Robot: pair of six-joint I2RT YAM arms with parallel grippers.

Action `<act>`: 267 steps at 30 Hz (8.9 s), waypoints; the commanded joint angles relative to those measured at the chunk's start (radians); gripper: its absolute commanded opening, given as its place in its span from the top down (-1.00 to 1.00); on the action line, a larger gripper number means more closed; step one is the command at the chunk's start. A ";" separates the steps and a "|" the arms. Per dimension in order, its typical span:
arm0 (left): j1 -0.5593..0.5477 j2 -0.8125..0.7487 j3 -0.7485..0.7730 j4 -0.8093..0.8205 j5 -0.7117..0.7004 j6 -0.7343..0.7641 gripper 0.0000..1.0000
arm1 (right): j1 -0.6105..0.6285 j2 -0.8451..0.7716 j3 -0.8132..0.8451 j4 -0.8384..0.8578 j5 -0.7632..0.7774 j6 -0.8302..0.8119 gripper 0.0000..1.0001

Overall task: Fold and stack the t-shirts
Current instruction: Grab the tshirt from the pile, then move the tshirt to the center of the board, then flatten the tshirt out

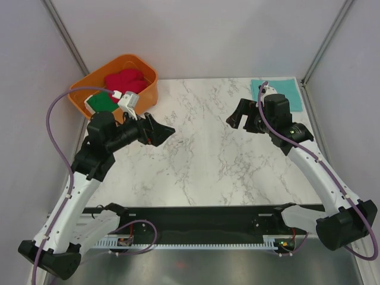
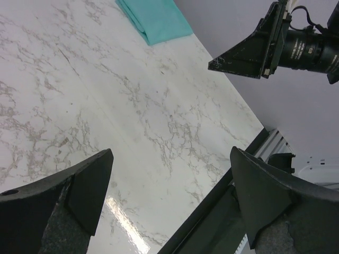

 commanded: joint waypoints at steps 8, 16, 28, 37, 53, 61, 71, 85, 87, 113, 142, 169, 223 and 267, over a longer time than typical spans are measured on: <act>0.006 0.227 0.246 0.012 -0.251 0.038 -0.98 | 0.000 -0.017 -0.006 0.060 -0.020 0.017 -0.96; 0.194 0.558 0.532 -0.077 -0.465 0.201 -0.85 | -0.001 -0.003 -0.025 0.087 -0.092 0.020 -0.96; 0.496 1.093 0.920 -0.103 -0.408 0.159 -0.47 | 0.000 -0.017 -0.049 0.133 -0.116 0.003 -0.96; 0.496 1.400 1.172 -0.100 -0.368 0.138 -0.33 | 0.000 0.006 -0.045 0.158 -0.127 -0.003 -0.96; 0.492 1.567 1.350 -0.092 -0.238 0.127 0.95 | 0.000 0.062 -0.013 0.161 -0.127 0.006 -0.96; 0.403 1.292 1.347 0.021 -0.161 0.210 0.95 | 0.000 0.048 -0.026 0.159 -0.147 0.031 -0.96; 0.283 0.964 1.282 0.096 -0.064 0.092 0.95 | 0.000 -0.029 -0.081 0.159 -0.121 0.036 -0.96; -0.025 0.421 0.129 0.119 0.112 -0.037 -0.15 | 0.000 -0.067 -0.137 0.118 -0.083 0.048 -0.96; -0.025 0.334 0.030 0.116 0.118 -0.042 -0.20 | 0.000 -0.072 -0.149 0.101 -0.075 0.049 -0.96; -0.024 0.344 -0.354 0.093 -0.237 -0.193 -0.41 | 0.275 0.223 -0.572 0.545 0.117 0.329 -0.61; -0.047 0.666 -0.390 0.366 -0.256 -0.218 -0.12 | 0.277 -0.089 -0.241 0.086 0.250 0.289 1.00; -0.151 0.126 0.133 -0.269 -0.596 -0.054 0.95 | 0.274 -0.176 0.191 -0.223 0.669 0.161 1.00; -0.146 0.074 -0.118 -0.220 -0.501 -0.009 0.95 | -0.003 0.040 -0.298 -0.332 0.514 0.379 -0.10; -0.148 -0.090 0.322 -0.421 -0.316 0.023 0.95 | -0.029 -0.455 0.288 -0.499 0.644 0.275 1.00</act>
